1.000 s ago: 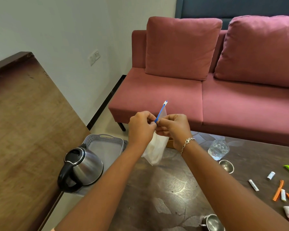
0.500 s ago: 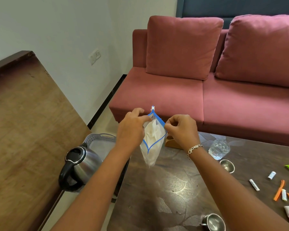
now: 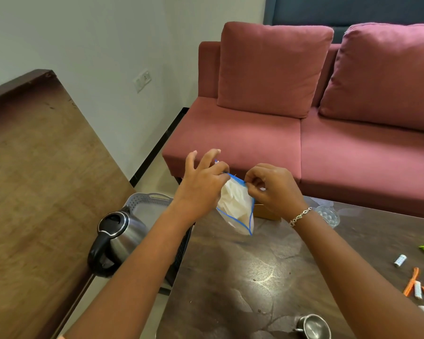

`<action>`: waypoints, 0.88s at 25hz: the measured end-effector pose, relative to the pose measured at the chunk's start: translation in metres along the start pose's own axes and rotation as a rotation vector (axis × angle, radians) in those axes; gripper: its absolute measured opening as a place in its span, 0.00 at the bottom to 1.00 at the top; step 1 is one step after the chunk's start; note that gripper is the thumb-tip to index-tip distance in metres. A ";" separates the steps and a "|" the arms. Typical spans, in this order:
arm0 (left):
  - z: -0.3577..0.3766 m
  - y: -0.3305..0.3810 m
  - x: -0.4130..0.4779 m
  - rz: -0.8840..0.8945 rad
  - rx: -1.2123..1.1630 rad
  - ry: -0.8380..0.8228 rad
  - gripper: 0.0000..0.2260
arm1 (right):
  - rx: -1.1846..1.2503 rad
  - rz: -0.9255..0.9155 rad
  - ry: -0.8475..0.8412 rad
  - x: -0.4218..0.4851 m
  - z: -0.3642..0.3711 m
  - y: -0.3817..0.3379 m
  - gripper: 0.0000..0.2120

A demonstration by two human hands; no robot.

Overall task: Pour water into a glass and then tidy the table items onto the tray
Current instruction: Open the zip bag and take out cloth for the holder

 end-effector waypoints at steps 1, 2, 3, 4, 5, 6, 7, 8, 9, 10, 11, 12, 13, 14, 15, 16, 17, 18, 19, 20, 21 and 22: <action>0.001 0.001 -0.001 0.012 -0.009 -0.002 0.13 | -0.019 -0.003 0.006 0.000 0.001 0.003 0.08; 0.002 0.002 -0.001 0.017 -0.024 0.005 0.14 | -0.041 0.003 0.010 0.001 0.003 0.004 0.08; 0.003 0.003 -0.002 0.011 -0.043 0.010 0.14 | -0.059 0.011 0.025 0.000 0.005 0.004 0.06; 0.005 0.004 -0.002 -0.014 -0.071 0.006 0.15 | -0.080 0.018 0.059 -0.001 0.005 0.001 0.04; 0.006 0.003 -0.003 -0.052 -0.097 -0.005 0.16 | -0.093 0.011 0.109 -0.004 0.006 -0.003 0.03; 0.007 0.003 -0.005 -0.093 -0.118 -0.020 0.16 | -0.092 -0.005 0.159 -0.008 0.005 -0.009 0.04; 0.010 0.002 -0.007 -0.127 -0.138 -0.033 0.16 | -0.076 -0.040 0.194 -0.013 0.005 -0.017 0.06; 0.012 0.002 -0.009 -0.153 -0.172 -0.041 0.15 | -0.062 -0.063 0.174 -0.018 0.009 -0.026 0.09; 0.013 0.001 -0.011 -0.181 -0.207 -0.051 0.14 | -0.056 -0.065 0.083 -0.022 0.016 -0.033 0.12; 0.014 0.001 -0.013 -0.203 -0.229 -0.063 0.14 | -0.077 -0.039 -0.070 -0.024 0.025 -0.039 0.14; 0.014 0.001 -0.014 -0.221 -0.246 -0.075 0.15 | -0.125 -0.003 -0.230 -0.027 0.037 -0.039 0.17; 0.014 0.001 -0.016 -0.233 -0.262 -0.079 0.16 | -0.170 0.042 -0.387 -0.029 0.047 -0.037 0.19; 0.014 0.001 -0.018 -0.239 -0.274 -0.081 0.17 | -0.206 0.071 -0.510 -0.029 0.055 -0.035 0.21; 0.013 0.002 -0.019 -0.241 -0.281 -0.082 0.19 | -0.234 0.082 -0.605 -0.027 0.059 -0.035 0.22; 0.012 0.003 -0.021 -0.237 -0.287 -0.089 0.20 | -0.265 0.079 -0.676 -0.025 0.063 -0.035 0.22; 0.012 0.004 -0.023 -0.232 -0.296 -0.094 0.20 | -0.321 0.068 -0.747 -0.024 0.067 -0.036 0.22; 0.012 0.005 -0.025 -0.230 -0.306 -0.099 0.21 | -0.384 0.054 -0.812 -0.023 0.070 -0.036 0.22; 0.012 0.006 -0.027 -0.232 -0.317 -0.098 0.21 | -0.452 0.047 -0.871 -0.023 0.074 -0.036 0.22; 0.010 0.006 -0.028 -0.231 -0.330 -0.094 0.21 | -0.518 0.043 -0.905 -0.022 0.078 -0.037 0.21; 0.009 0.007 -0.030 -0.224 -0.346 -0.085 0.20 | -0.567 0.030 -0.923 -0.020 0.082 -0.039 0.21; 0.008 0.007 -0.031 -0.212 -0.358 -0.079 0.20 | -0.599 0.009 -0.919 -0.017 0.086 -0.040 0.21; 0.008 0.006 -0.033 -0.198 -0.358 -0.066 0.19 | -0.600 0.002 -0.899 -0.014 0.089 -0.042 0.21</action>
Point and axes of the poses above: each hand's wrist, its own x-axis towards the middle knuckle, its own z-axis out of the palm, y = z × x, the point moved 4 cm from there along x, towards the middle knuckle, and after that the axes turned 4 degrees about y, right-handed, at the moved point
